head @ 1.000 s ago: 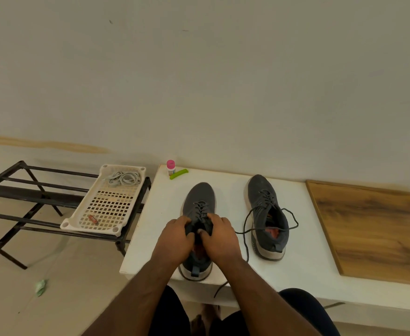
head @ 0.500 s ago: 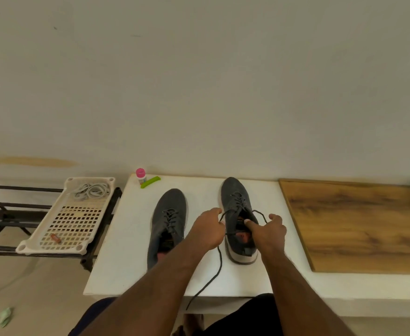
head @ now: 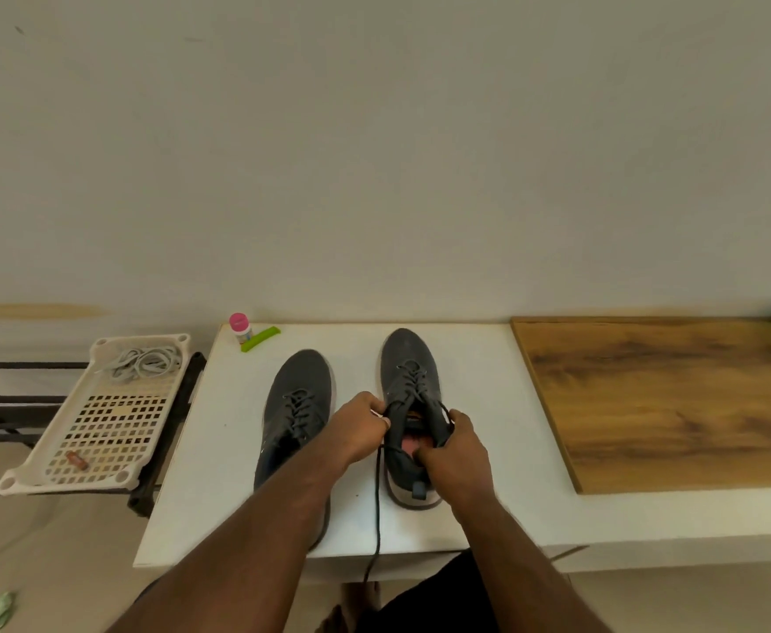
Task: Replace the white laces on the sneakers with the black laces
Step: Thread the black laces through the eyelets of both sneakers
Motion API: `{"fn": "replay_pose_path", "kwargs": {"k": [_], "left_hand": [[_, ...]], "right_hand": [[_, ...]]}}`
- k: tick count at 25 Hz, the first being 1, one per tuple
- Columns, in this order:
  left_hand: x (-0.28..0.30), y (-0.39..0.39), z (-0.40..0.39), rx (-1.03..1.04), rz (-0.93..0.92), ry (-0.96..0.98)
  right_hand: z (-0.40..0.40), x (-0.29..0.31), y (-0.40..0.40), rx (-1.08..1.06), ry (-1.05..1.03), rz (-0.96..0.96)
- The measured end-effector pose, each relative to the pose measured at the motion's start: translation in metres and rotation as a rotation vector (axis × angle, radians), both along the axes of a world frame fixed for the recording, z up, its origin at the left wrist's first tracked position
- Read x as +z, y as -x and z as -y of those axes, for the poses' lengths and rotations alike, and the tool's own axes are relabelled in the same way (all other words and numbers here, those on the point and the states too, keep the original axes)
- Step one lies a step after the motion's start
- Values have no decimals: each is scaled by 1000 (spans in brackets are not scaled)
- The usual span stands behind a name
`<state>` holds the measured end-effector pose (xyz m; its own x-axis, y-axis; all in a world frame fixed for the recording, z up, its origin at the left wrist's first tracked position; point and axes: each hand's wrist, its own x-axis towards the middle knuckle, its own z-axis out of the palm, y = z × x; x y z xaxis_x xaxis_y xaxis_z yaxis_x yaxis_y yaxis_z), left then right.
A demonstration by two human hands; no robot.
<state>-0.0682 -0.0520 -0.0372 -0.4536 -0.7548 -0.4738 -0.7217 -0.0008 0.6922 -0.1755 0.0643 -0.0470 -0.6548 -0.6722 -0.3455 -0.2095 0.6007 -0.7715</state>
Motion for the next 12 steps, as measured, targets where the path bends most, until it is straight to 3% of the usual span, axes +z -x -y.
{"fn": "replay_pose_path", "kwargs": {"k": [6, 8, 12], "left_hand": [[25, -30, -7, 58, 120, 101], [41, -39, -11, 130, 13, 66], [86, -54, -22, 278, -369, -167]], "right_hand": [[-13, 24, -27, -40, 62, 50], [-15, 39, -29, -125, 112, 72], [-9, 96, -33, -196, 391, 398]]}}
